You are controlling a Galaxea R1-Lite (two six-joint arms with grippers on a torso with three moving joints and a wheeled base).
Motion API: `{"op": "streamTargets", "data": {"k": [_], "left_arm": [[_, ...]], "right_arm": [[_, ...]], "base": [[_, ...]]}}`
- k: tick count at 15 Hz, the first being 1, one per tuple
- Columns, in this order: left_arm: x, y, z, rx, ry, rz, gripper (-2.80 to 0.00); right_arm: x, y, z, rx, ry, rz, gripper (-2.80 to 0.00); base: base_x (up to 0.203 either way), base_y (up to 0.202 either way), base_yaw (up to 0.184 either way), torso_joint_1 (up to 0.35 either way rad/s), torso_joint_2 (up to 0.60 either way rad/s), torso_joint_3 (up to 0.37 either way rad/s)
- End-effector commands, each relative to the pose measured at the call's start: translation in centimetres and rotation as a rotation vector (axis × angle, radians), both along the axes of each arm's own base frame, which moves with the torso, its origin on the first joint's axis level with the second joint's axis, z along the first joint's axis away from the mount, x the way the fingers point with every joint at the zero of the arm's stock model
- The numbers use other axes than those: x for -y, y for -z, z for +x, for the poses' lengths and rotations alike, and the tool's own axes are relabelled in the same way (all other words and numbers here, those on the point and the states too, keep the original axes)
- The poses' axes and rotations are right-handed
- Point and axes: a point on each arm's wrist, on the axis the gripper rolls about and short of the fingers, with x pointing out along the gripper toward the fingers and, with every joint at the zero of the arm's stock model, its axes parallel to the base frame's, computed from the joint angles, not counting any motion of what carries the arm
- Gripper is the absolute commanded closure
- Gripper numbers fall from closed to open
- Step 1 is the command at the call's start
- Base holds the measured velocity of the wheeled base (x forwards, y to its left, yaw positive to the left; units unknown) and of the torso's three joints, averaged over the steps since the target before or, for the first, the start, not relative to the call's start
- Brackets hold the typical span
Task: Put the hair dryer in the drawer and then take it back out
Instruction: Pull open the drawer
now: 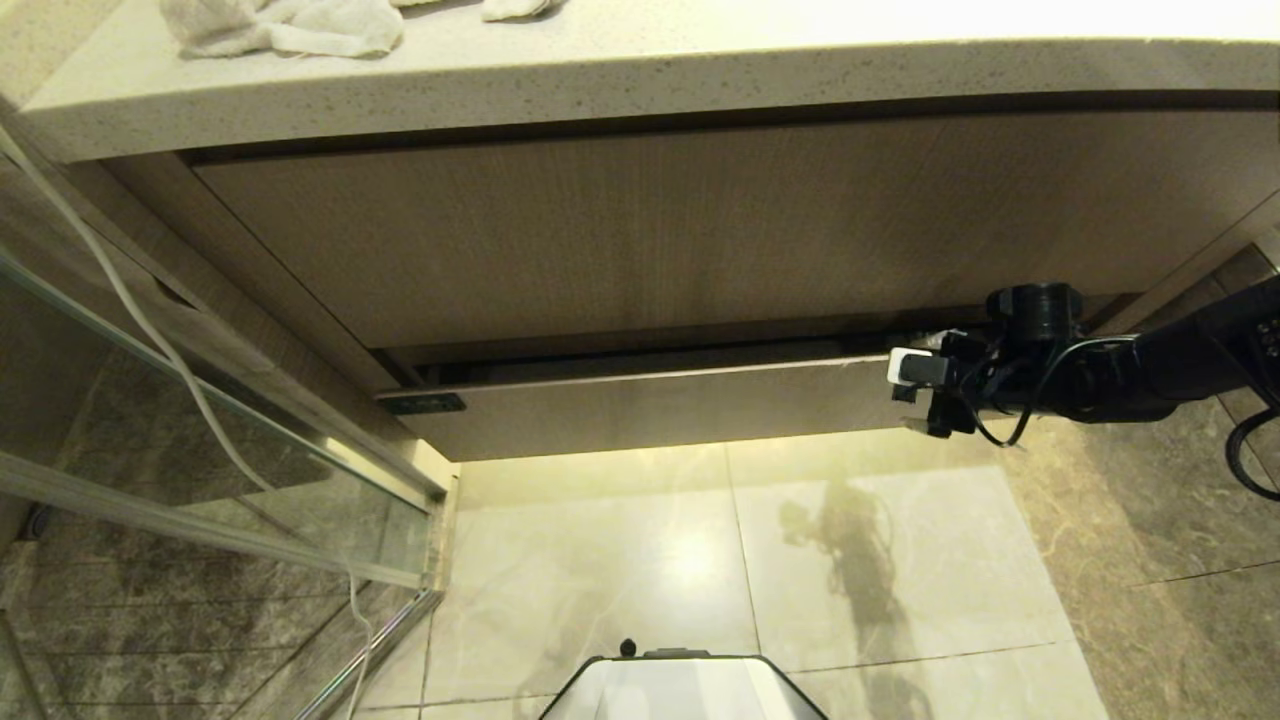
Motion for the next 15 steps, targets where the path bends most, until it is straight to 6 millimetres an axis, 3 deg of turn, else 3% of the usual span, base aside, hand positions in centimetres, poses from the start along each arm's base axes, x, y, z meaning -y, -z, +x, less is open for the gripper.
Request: {"op": "streamTargets", "data": {"k": [1,5,12,15], "left_arm": [[0.0,0.0,0.0,0.000,0.000,0.000,0.00],[0.0,0.0,0.0,0.000,0.000,0.000,0.00],[0.0,0.0,0.0,-0.001,0.000,0.000,0.00],[0.0,0.0,0.0,0.000,0.000,0.000,0.00]], "right_arm": [[-0.1,-0.3,-0.1,0.012,-0.001,0.004,-2.80],[-0.1,-0.3,-0.2,0.009,0.000,0.006,-2.80],[0.4,-1.1,-4.0,-0.043,0.009,0.024,-2.80],[0.3,-2.2,-4.5,-0.021,0.019,0.030,-2.80]], "base": [[0.000,0.000,0.000,0.000,0.00,0.000],[0.000,0.000,0.000,0.000,0.00,0.000],[0.000,0.000,0.000,0.000,0.00,0.000],[0.000,0.000,0.000,0.000,0.00,0.000]]}}
